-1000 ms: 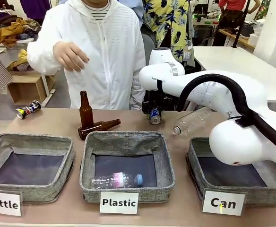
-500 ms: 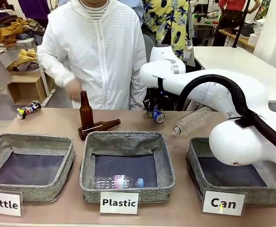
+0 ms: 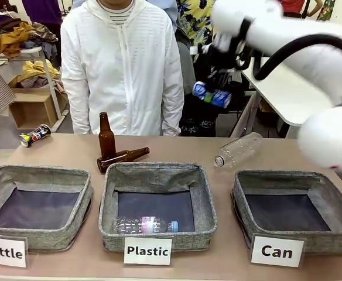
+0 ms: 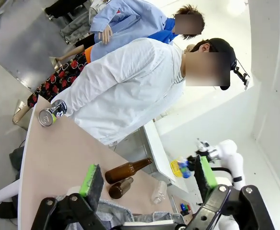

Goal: Sort the can waste into the basket.
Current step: Pick up the can waste from the table and place it in the right Fabric basket.

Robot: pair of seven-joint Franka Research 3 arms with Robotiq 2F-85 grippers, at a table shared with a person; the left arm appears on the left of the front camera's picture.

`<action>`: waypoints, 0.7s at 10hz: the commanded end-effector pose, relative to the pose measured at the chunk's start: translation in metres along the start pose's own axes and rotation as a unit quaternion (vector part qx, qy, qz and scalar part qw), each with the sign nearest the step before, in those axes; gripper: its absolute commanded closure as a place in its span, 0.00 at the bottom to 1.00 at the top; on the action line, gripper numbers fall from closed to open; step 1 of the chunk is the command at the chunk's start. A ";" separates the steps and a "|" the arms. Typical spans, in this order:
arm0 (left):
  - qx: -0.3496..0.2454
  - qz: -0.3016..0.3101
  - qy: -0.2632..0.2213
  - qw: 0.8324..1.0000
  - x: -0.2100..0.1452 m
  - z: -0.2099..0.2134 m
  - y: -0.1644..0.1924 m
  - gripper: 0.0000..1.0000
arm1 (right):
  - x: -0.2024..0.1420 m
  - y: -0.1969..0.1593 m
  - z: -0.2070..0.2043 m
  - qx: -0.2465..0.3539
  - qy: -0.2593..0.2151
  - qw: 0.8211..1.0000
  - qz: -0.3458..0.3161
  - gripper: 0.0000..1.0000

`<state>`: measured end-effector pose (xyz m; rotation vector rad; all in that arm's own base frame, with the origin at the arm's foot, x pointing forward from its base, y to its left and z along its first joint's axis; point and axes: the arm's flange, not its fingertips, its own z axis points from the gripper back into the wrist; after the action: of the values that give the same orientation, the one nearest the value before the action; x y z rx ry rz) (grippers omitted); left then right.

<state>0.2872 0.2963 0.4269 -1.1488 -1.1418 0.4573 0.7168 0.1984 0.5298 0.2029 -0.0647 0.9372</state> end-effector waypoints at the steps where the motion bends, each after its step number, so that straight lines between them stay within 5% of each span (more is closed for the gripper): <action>1: 0.001 -0.006 -0.002 1.000 -0.001 0.001 -0.001 0.00 | -0.155 0.074 -0.022 0.068 0.015 0.990 0.122 0.63; 3: 0.001 -0.006 -0.002 1.000 -0.001 0.001 -0.001 0.00 | -0.232 0.102 -0.026 0.095 -0.084 0.982 0.139 0.63; 5: 0.001 -0.006 -0.002 1.000 -0.001 0.001 -0.001 0.00 | -0.289 0.131 -0.049 0.111 -0.135 0.979 0.104 0.63; 6: 0.001 -0.006 -0.002 1.000 -0.001 0.001 -0.001 0.00 | -0.299 0.140 -0.073 0.131 -0.023 0.991 0.032 0.63; 7: 0.001 -0.006 -0.002 1.000 -0.001 0.001 -0.001 0.00 | -0.311 0.149 -0.089 0.134 0.019 0.991 -0.003 0.63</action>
<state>0.2871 0.2963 0.4268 -1.1489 -1.1418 0.4575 0.6814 0.0666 0.5917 0.4636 -0.0084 1.0292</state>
